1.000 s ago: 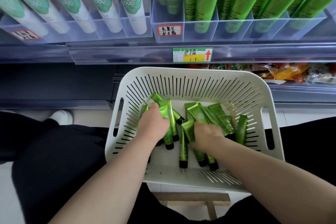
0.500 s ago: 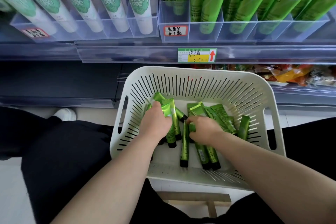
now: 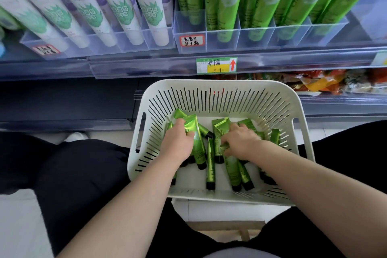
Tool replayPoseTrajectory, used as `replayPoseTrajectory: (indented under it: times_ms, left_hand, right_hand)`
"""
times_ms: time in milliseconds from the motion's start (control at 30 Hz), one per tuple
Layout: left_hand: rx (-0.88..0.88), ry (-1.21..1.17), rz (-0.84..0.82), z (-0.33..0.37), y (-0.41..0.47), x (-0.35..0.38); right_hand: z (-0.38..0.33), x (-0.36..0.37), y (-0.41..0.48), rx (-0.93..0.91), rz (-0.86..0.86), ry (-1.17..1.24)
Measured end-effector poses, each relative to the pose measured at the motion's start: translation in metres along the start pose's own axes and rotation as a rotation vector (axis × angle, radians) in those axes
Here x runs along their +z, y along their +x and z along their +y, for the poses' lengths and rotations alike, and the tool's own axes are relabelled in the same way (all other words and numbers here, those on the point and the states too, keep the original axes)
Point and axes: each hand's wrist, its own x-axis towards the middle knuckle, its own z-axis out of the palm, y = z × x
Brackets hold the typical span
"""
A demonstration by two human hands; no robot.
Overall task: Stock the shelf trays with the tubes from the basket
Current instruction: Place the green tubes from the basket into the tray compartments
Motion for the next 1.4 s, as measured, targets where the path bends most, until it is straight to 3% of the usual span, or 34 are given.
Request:
replayPoseTrajectory:
  times_ms: [133, 400, 633, 733, 867, 1033, 1167, 1400]
  left_hand:
    - [0.051, -0.069, 0.059, 0.01, -0.012, -0.01]
    - [0.315, -0.048, 0.303, 0.059, -0.03, -0.07]
    - [0.536, -0.271, 0.592, 0.133, -0.027, -0.158]
    - [0.558, -0.18, 0.74, 0.166, -0.02, -0.189]
    - [0.531, 0.064, 0.754, 0.192, 0.002, -0.207]
    - [0.46, 0.37, 0.588, 0.195, 0.036, -0.211]
    - [0.479, 0.634, 0.564, 0.196, 0.049, -0.215]
    - [0.579, 0.623, 0.659, 0.193, 0.052, -0.229]
  right_hand:
    - [0.006, -0.016, -0.021, -0.034, 0.084, 0.086]
    - [0.002, -0.086, -0.064, -0.121, 0.512, 0.156]
    - [-0.004, -0.155, -0.104, -0.229, 0.982, 0.164]
    - [-0.006, -0.176, -0.112, -0.252, 1.13, 0.138]
    - [-0.007, -0.19, -0.112, -0.274, 1.183, 0.132]
    - [-0.006, -0.191, -0.108, -0.292, 1.196, 0.154]
    - [-0.006, -0.196, -0.106, -0.281, 1.185, 0.145]
    - [-0.022, -0.212, -0.103, -0.293, 1.214, 0.108]
